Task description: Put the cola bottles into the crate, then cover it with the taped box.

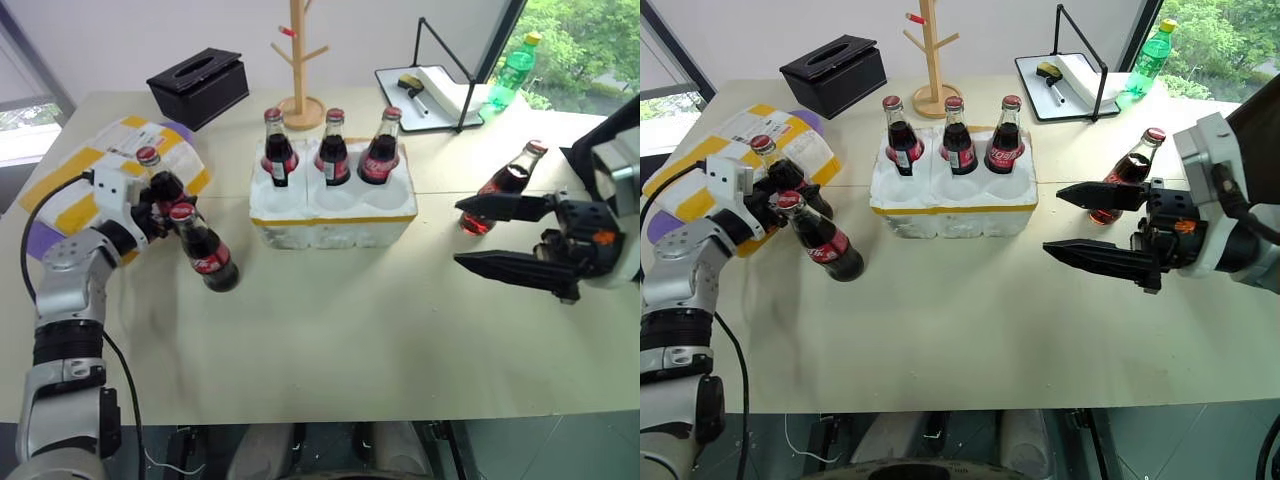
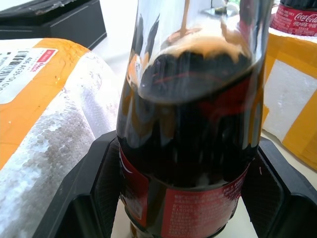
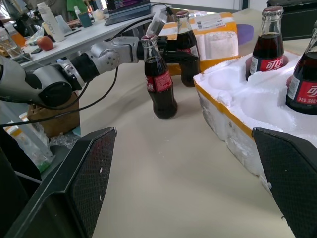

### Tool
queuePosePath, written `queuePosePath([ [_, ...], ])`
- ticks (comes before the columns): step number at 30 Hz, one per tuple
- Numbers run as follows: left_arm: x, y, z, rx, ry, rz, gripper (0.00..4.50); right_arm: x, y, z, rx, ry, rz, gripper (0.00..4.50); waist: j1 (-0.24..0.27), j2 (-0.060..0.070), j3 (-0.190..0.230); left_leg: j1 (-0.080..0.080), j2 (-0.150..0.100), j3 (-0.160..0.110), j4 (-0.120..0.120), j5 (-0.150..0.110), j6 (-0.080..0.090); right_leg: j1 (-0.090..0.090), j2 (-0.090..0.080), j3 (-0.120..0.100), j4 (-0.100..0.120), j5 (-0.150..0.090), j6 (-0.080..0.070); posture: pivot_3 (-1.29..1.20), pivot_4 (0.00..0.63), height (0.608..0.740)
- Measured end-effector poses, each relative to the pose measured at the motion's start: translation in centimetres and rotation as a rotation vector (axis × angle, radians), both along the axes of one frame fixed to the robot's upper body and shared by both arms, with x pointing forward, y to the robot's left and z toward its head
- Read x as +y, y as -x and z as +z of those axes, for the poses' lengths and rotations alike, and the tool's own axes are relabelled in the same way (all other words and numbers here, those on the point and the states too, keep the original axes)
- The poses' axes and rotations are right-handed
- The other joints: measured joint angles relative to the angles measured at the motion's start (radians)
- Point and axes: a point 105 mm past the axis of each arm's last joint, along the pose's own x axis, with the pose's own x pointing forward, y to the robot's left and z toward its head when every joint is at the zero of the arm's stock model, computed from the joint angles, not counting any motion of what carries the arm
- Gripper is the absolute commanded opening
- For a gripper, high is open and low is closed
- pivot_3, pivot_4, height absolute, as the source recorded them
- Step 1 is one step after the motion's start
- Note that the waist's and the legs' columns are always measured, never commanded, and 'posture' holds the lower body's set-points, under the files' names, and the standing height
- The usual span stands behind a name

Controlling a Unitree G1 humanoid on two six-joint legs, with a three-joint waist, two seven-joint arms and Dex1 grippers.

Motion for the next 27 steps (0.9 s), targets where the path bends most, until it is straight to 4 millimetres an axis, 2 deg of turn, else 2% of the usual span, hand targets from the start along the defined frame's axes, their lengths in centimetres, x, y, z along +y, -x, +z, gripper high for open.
queuePosePath([
  [6,-0.1,0.9,0.6,0.091,-0.003,-0.114,2.7,0.0,0.0,-0.3,0.0,-0.002,0.005,4.5,-0.001,-0.002,0.001,0.0,0.0,0.0,0.0,0.0,0.0,-0.001,0.0,0.0,0.0,0.0,0.0,0.0,0.15,0.736],
  [9,-0.3,2.1,2.4,0.116,-0.024,-0.2,2.7,0.1,0.1,-0.7,0.01,-0.006,0.006,4.5,-0.002,-0.004,0.002,-0.001,0.0,0.0,0.0,0.0,0.0,-0.002,0.0,0.0,0.0,0.0,0.0,0.0,0.15,0.736],
  [13,-0.8,3.6,5.9,0.128,-0.048,-0.315,2.7,0.2,0.2,-1.2,0.023,-0.013,0.008,4.5,-0.001,-0.005,0.003,-0.001,0.0,0.0,0.0,0.0,0.0,-0.002,0.0,0.0,0.0,0.0,0.0,0.0,0.15,0.736],
  [17,-1.3,5.1,11.5,0.072,-0.084,-0.401,2.7,0.1,0.4,-1.9,0.048,-0.02,0.004,4.5,-0.001,-0.006,0.003,-0.002,0.0,0.0,0.001,0.0,0.0,-0.001,0.0,0.0,0.0,0.0,0.0,0.0,0.15,0.736],
  [20,-2.2,6.2,15.0,0.007,-0.126,-0.474,2.7,0.1,0.4,-1.9,0.042,-0.02,0.004,4.5,-0.002,-0.006,0.003,-0.001,0.0,0.0,0.001,0.0,0.0,-0.001,0.001,0.0,0.0,0.0,0.0,0.0,0.15,0.736],
  [25,-4.7,6.5,18.8,-0.044,-0.166,-0.594,2.7,0.0,0.4,-2.0,0.045,-0.021,-0.004,4.5,0.001,-0.007,0.004,-0.002,0.0,0.0,0.004,0.0,0.0,-0.001,0.001,-0.001,0.002,0.0,0.0,0.0,0.15,0.736],
  [27,-6.6,6.5,20.7,-0.071,-0.151,-0.658,2.7,0.0,0.4,-2.1,0.042,-0.022,-0.008,4.5,0.0,-0.007,0.004,-0.005,0.0,0.0,0.009,-0.001,0.002,-0.001,0.001,-0.002,0.004,0.0,0.0,0.0,0.15,0.736],
])
